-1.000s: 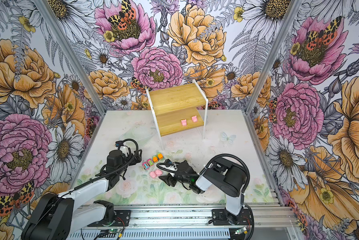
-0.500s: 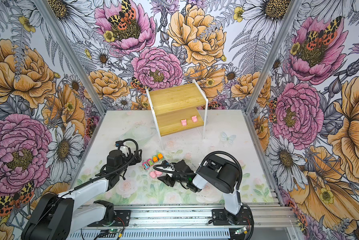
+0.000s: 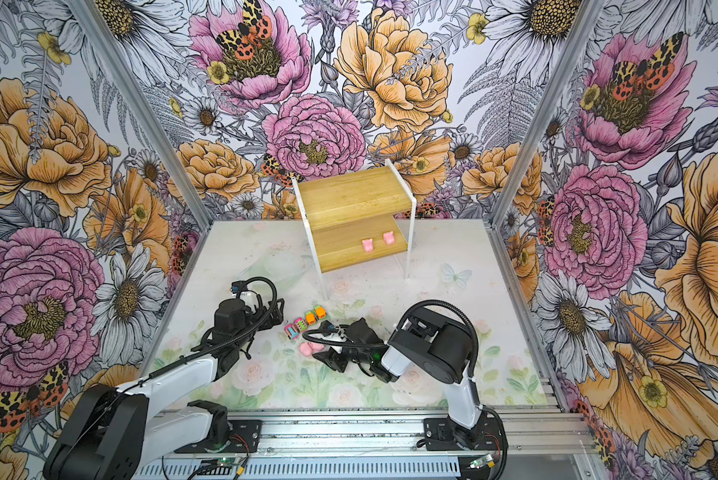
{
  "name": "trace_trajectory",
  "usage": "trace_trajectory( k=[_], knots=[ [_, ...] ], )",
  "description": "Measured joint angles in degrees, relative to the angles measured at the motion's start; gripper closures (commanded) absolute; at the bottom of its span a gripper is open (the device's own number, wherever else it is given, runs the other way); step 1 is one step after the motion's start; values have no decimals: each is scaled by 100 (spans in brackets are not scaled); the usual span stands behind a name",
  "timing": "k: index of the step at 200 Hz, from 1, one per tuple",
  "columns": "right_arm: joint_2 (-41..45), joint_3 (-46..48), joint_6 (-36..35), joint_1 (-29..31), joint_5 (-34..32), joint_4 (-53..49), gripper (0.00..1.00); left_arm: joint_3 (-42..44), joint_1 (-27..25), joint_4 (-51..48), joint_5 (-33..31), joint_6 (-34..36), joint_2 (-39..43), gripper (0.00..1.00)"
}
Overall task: Place and organize the plastic toys onto the shelf
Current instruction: 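Lower the right gripper and close it on a pink pig, then lift the pig and carry it to the lower wooden shelf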
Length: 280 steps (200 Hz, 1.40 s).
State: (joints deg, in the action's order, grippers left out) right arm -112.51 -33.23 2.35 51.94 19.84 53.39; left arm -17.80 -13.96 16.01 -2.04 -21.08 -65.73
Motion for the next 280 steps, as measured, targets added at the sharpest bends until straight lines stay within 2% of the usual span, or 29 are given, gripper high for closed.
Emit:
trace_trajectory(
  k=[22, 55, 131, 195, 280],
  knots=[
    [-74, -50, -39, -20, 7, -2, 49, 0, 0, -17, 0, 2, -7, 1],
    [-90, -70, -74, -26, 42, -42, 60, 0, 0, -22, 0, 2, -7, 1],
    [-81, -81, -120, -57, 127, -127, 74, 0, 0, -22, 0, 2, -7, 1],
    [199, 37, 46, -83, 81, -286, 76, 0, 0, -22, 0, 2, -7, 1],
    [1941, 431, 649, -590, -588, -678, 76, -7, 0, -24, 2, 2, -33, 1]
  ],
)
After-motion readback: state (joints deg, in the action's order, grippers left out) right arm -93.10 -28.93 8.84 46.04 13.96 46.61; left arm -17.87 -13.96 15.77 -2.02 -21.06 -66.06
